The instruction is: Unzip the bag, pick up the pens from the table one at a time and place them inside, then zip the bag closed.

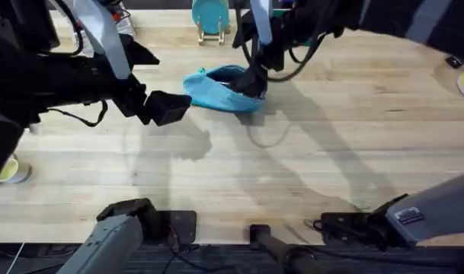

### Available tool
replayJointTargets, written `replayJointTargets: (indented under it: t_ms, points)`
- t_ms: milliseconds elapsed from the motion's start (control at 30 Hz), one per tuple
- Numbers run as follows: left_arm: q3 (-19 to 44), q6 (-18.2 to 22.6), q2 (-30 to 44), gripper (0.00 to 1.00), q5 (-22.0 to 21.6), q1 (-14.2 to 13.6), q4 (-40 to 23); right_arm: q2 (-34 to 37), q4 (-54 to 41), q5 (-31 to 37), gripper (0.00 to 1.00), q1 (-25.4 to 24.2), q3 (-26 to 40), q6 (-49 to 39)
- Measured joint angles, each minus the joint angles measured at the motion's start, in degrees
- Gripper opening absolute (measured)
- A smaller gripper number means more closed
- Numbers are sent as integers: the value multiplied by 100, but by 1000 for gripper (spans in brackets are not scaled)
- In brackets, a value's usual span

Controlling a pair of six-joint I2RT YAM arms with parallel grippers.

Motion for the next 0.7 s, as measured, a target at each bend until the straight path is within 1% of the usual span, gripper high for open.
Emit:
replayJointTargets:
  t_ms: [100,233,367,700]
  points:
    - [0,0,0,993,0,0,0,-144,-5,317,996,0,135,592]
    - [0,0,0,993,0,0,2,-314,-7,574,997,0,261,1042]
    - [0,0,0,993,0,0,0,-469,-136,654,995,0,288,1220]
    - [0,0,0,993,0,0,1,-732,-670,736,996,0,290,1347]
